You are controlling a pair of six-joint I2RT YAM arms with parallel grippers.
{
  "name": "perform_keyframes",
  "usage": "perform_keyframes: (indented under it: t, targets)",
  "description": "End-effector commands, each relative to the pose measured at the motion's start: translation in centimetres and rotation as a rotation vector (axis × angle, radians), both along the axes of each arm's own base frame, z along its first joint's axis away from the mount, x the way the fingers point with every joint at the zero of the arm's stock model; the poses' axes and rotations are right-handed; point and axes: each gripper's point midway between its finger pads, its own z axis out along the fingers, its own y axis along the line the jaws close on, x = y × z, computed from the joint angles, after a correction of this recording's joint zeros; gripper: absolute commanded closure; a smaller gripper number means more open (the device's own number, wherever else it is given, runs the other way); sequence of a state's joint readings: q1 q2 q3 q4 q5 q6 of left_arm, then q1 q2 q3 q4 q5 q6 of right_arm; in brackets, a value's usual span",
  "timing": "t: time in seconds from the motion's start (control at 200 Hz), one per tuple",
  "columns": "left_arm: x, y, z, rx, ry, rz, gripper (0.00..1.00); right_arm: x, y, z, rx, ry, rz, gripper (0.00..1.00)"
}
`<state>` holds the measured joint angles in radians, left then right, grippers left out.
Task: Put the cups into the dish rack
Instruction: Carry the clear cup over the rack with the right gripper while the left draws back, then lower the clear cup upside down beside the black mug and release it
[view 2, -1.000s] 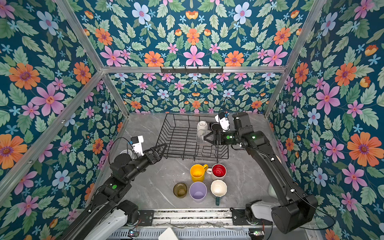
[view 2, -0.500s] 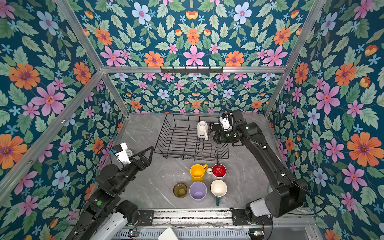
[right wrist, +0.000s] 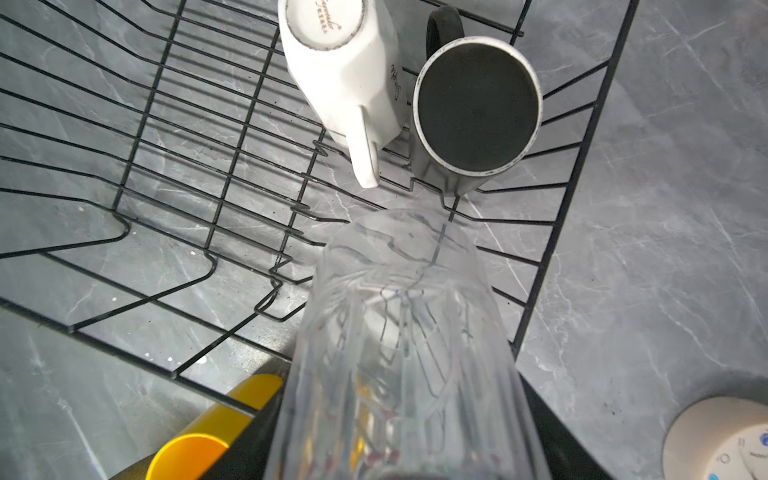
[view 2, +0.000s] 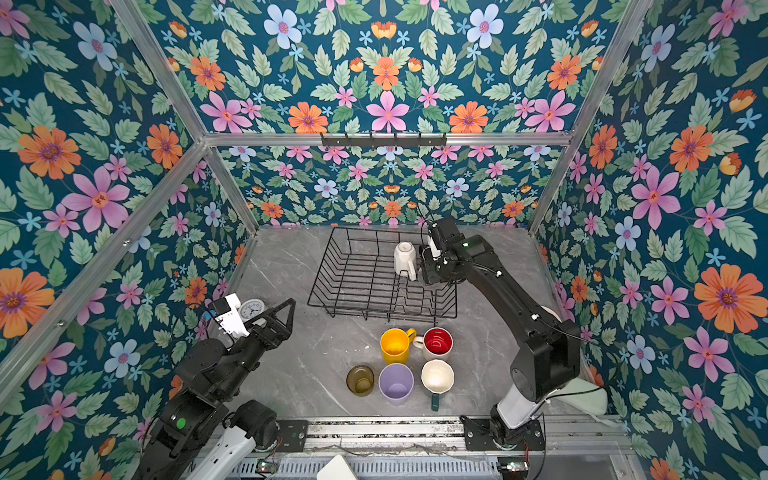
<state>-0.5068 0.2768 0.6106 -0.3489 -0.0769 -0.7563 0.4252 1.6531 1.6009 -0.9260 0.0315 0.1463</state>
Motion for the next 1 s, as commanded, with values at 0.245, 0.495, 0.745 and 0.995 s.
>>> perform_keyframes:
  t: [0.245, 0.495, 0.745, 0.995]
  targets:
    - [-0.5, 0.8, -0.1, 0.001, 0.002, 0.027, 0.00, 1.3, -0.3, -3.5, -0.113, 0.058, 0.009, 1.00]
    - [-0.5, 0.9, -0.1, 0.001, 0.004, 0.036, 0.00, 2.0, 0.2, -5.6, -0.131, 0.087, 0.019, 1.00]
    - [-0.4, 1.0, -0.3, 0.004, 0.010, 0.041, 0.00, 2.3, 0.9, -7.5, -0.134, 0.122, 0.030, 1.00]
    - [-0.3, 1.0, -0.5, 0.004, 0.015, 0.044, 0.00, 2.3, 1.2, -9.6, -0.159, 0.160, 0.035, 1.00]
